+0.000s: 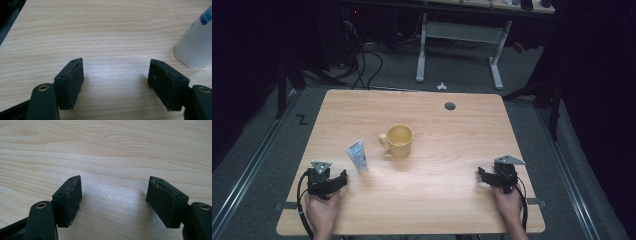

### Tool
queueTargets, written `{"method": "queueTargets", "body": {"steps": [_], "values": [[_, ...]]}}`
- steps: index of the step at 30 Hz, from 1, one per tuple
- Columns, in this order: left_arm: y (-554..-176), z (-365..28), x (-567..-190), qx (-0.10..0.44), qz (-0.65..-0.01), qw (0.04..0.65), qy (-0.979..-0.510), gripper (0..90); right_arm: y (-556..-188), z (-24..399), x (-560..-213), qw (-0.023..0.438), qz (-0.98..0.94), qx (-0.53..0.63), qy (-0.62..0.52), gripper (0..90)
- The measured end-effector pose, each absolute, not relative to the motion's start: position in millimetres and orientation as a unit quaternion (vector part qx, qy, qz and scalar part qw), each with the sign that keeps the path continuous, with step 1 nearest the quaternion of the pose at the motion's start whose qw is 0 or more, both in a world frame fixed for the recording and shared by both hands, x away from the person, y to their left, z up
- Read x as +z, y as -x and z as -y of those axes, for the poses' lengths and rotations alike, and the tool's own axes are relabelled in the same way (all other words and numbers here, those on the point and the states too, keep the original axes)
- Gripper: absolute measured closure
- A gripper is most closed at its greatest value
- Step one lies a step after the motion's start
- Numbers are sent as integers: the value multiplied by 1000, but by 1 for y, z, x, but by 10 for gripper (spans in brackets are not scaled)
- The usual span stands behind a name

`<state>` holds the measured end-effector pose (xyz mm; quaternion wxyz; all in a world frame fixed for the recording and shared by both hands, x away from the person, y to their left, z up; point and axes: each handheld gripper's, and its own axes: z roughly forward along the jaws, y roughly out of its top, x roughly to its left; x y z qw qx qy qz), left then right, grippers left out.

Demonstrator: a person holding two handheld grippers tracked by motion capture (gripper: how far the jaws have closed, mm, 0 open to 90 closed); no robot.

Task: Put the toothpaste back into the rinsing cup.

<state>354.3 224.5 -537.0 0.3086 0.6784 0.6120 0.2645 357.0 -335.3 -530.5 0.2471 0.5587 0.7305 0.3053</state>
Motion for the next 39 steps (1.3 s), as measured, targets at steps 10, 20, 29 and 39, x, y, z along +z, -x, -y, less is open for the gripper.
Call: {"method": "queueTargets", "body": {"steps": [10,20,29,39], "values": [[-354,-224,-537,262,-610,309,-681,281,-357,335,-530,247,-730,305,-560,287],[-354,-224,-537,261,-606,310,-685,275,-357,335,-530,247,-729,305,-562,287],[-354,-223,-537,256,-597,310,-694,241,-357,335,-530,247,-728,304,-563,286],[-355,-220,-534,241,-596,308,-701,231,-356,336,-530,247,-728,304,-563,286]]}}
